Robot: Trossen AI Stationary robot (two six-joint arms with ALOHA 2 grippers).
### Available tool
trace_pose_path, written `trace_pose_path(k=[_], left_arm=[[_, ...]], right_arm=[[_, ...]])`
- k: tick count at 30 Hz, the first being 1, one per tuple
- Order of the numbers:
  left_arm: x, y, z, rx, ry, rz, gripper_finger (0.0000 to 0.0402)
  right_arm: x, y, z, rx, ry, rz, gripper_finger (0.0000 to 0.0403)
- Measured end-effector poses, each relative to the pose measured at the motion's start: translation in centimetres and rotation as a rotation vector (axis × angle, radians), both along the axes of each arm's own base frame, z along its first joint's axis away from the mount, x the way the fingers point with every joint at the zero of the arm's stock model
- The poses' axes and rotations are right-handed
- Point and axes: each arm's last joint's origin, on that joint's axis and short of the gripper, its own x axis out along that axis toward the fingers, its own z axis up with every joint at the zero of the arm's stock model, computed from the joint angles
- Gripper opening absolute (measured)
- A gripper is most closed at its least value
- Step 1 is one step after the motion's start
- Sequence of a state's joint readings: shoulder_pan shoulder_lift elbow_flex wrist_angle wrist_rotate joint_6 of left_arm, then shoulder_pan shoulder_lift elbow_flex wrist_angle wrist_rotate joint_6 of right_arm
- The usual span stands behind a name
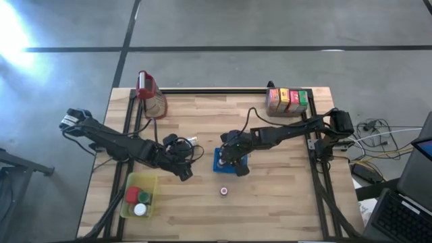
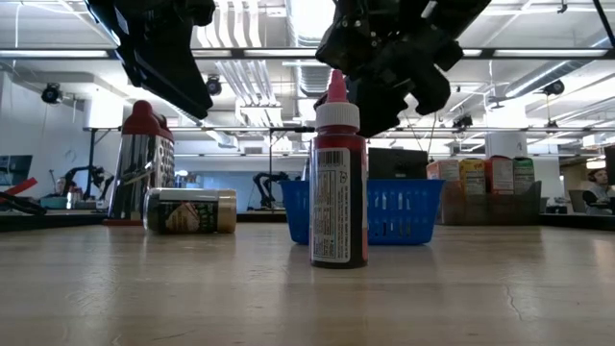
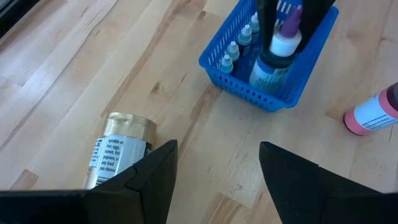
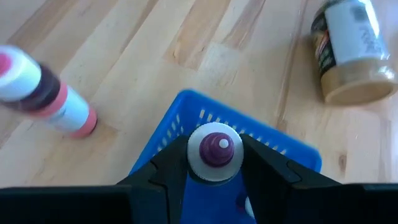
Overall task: Pick & Place Kitchen Items
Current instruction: Put the large purple food coloring bottle into the blue bin, then put the golden seasoning bottle into the yellow bin
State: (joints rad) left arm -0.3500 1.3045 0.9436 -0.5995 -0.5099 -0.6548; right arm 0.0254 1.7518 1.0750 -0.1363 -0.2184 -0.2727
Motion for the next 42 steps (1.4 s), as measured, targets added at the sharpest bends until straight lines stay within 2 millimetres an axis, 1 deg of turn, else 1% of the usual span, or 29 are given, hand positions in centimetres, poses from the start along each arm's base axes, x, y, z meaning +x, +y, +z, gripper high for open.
trace_pose_path(k=[3, 5, 14, 17, 20, 23, 28, 34, 37, 39, 42], left_arm=[[0.0, 0.0, 0.0, 0.0, 0.0, 0.0, 0.0232], [0.0, 0.0, 0.0, 0.0, -0.001, 0.0, 0.0232], [0.0, 0.0, 0.0, 0.0, -0.001, 0.0, 0.0232], [0.0, 0.0, 0.0, 0.0, -0.001, 0.0, 0.0232], [0.0, 0.0, 0.0, 0.0, -0.001, 0.0, 0.0232], [0.0, 0.0, 0.0, 0.0, 0.0, 0.0, 0.0232], [0.0, 0.0, 0.0, -0.001, -0.002, 0.0, 0.0232], [0.0, 0.0, 0.0, 0.0, -0.002, 0.0, 0.0232], [0.0, 0.0, 0.0, -0.001, -0.002, 0.0, 0.0232], [0.0, 0.0, 0.0, -0.001, -0.002, 0.0, 0.0232], [0.0, 0.0, 0.0, -0.001, -0.003, 0.0, 0.0232]], right_arm=[[0.0, 0.0, 0.0, 0.01, 0.007, -0.012, 0.0118], [0.0, 0.0, -0.1, 0.017, 0.01, -0.019, 0.0121], [0.0, 0.0, -0.1, 0.019, 0.012, -0.02, 0.0194], [0.0, 0.0, -0.1, 0.018, 0.012, -0.02, 0.0206], [-0.1, 0.0, 0.4, 0.015, 0.0, -0.016, 0.0208], [-0.3, 0.0, 1.5, 0.012, -0.008, -0.013, 0.0202], [-1.4, 0.0, 4.5, 0.012, -0.017, -0.013, 0.0185], [-4.0, -0.2, 7.7, 0.015, -0.018, -0.074, 0.0153], [-5.8, -0.5, 8.5, -0.02, 0.007, -0.165, 0.013], [-7.1, -0.7, 8.6, -0.039, 0.032, -0.224, 0.0113], [-9.1, -0.8, 8.4, -0.031, 0.049, -0.258, 0.0088]])
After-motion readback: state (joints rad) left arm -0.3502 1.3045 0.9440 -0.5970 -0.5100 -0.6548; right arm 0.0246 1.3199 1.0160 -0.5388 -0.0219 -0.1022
